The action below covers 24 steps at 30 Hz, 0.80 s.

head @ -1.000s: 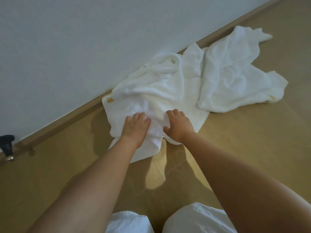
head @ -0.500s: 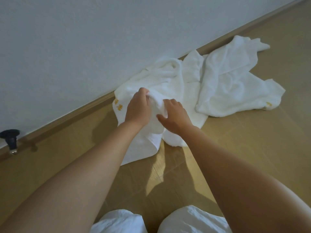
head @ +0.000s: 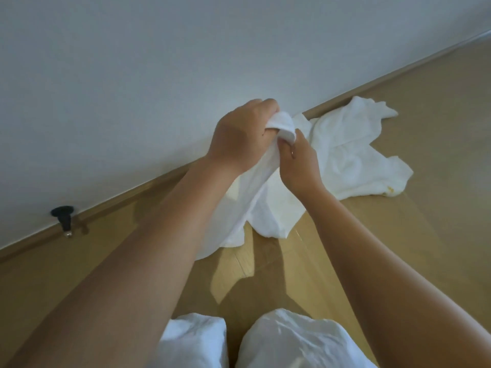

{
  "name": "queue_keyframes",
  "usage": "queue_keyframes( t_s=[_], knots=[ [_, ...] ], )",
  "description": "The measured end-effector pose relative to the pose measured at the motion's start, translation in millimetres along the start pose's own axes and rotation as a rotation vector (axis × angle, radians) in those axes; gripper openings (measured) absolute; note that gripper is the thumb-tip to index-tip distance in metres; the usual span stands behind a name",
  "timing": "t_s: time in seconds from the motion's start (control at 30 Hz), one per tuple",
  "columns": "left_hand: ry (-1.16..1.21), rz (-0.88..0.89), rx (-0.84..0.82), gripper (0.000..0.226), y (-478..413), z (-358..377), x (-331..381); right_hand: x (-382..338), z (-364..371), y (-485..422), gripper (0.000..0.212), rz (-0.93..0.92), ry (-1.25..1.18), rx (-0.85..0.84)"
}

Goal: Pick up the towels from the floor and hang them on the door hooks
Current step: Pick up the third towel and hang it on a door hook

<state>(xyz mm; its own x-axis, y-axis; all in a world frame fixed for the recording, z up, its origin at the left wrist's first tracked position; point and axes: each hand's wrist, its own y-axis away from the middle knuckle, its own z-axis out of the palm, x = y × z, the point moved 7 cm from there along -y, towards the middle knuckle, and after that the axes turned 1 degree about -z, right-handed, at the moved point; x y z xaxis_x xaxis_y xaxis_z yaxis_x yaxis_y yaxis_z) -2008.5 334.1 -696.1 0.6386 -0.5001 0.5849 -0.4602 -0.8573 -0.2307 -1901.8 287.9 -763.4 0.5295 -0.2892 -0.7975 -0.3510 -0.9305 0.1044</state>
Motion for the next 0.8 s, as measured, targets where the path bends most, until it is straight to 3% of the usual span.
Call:
queue_keyframes(
  t_s=[0.2, 0.47, 0.67, 0.8],
  knots=[
    [-0.008, -0.054, 0.051, 0.032, -24, -122, 64, -126, -73, 18, 0.027, 0.013, -0.109, 0.001],
    [-0.151, -0.328, 0.367, 0.039, -8, -309, 136, -349, -177, 58, 0.027, -0.029, -0.247, -0.048],
    [0.042, -0.31, 0.594, 0.029, 30, -419, 223, -483, -237, 98, 0.025, -0.128, -0.23, -0.091],
    [0.015, -0.27, 0.504, 0.038, 53, -456, 266, -535, -267, 128, 0.024, -0.121, -0.323, -0.082]
  ],
)
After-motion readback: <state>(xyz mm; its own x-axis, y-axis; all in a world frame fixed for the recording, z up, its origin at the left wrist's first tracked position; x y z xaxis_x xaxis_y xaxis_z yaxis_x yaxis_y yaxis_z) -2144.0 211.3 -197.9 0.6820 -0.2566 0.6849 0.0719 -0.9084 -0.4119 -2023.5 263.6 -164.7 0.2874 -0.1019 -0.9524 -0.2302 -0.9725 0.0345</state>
